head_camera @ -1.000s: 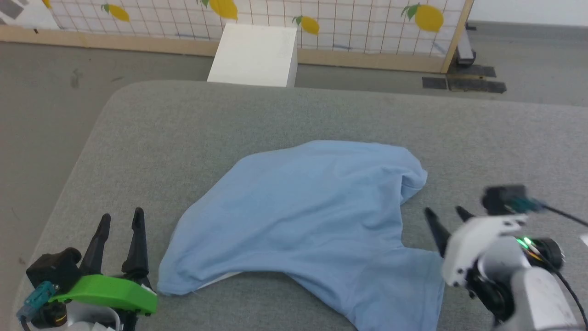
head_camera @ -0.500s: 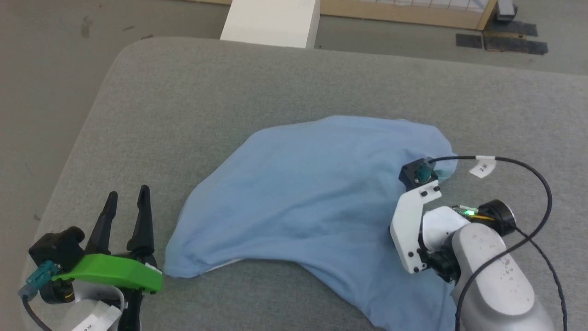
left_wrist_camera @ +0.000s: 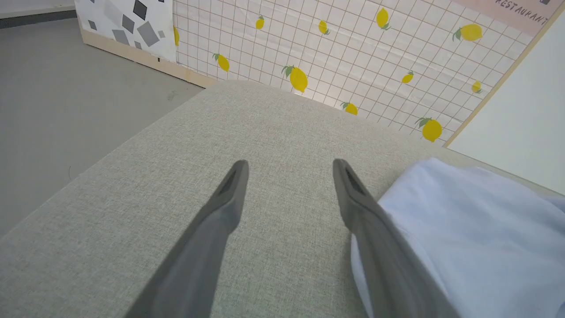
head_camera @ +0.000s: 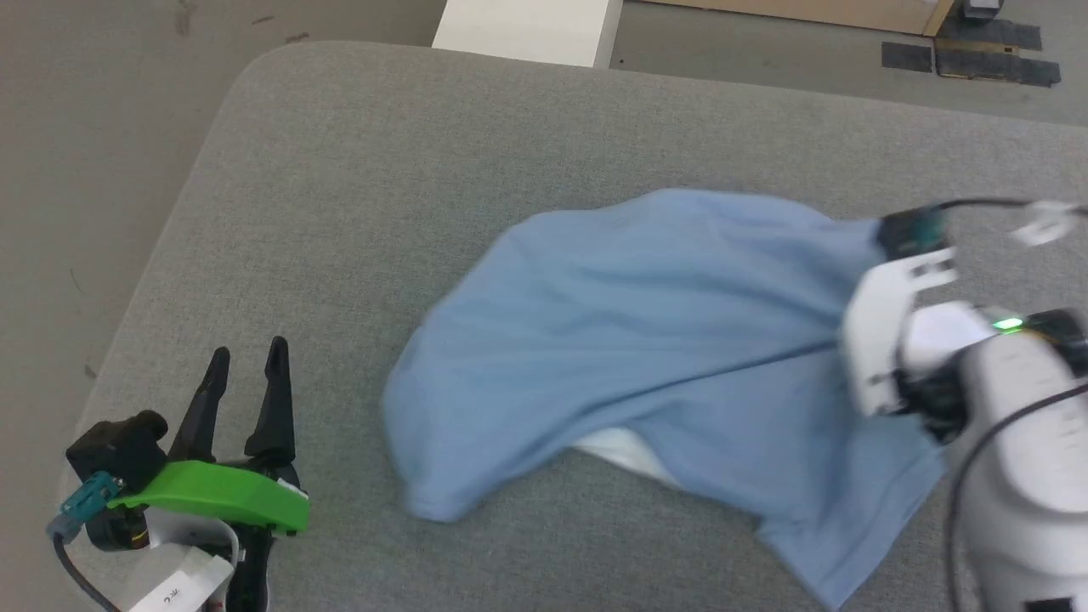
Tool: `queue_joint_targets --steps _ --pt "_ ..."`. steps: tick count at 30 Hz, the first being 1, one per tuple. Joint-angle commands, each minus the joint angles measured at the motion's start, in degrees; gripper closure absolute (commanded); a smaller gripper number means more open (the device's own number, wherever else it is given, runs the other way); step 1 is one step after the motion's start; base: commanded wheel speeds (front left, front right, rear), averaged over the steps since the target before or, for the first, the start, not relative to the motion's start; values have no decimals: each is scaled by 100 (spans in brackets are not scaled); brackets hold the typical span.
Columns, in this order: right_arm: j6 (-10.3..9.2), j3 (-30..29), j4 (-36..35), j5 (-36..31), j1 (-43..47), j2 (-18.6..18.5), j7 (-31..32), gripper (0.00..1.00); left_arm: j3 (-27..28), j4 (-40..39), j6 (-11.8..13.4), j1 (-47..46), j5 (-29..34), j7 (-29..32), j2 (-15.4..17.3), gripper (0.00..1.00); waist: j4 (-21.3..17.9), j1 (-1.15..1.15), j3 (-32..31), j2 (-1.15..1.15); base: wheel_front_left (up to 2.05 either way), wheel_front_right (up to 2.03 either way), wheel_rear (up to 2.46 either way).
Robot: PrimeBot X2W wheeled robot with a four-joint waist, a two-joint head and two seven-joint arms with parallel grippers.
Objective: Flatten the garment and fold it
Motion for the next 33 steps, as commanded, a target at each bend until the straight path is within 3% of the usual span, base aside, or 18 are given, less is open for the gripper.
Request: queue_joint_targets --steps 1,7,14,15,16,22,33 --pt "-12 -222 -42 -96 -152 -137 24 100 -19 21 -29 -115 46 -43 -16 0 23 0 5 23 0 0 0" --pt "-12 -1137 -176 -617 -311 -441 212 100 -112 111 -51 -193 26 -43 -14 0 100 0 39 23 0 0 0" --pt "-12 -1963 -359 -1118 -107 -188 205 100 -168 237 -62 -176 0 -43 32 0 83 0 -75 23 0 0 0" --pt "-12 -1967 -388 -1115 -74 -114 97 69 -166 249 -62 -153 2 -43 42 0 54 0 -117 23 0 0 0" --pt "-12 -1953 -379 -1081 -49 -81 35 0 -174 264 -63 -133 2 -43 49 0 30 0 -151 23 0 0 0" --pt "-12 -2047 -677 -574 92 151 -865 0 -254 303 -60 -53 45 -39 85 0 -163 0 -505 23 0 0 0" --pt "-12 -1643 -1678 729 1333 421 -3669 0 -377 169 118 289 61 94 27 0 -661 0 -1076 23 0 0 0"
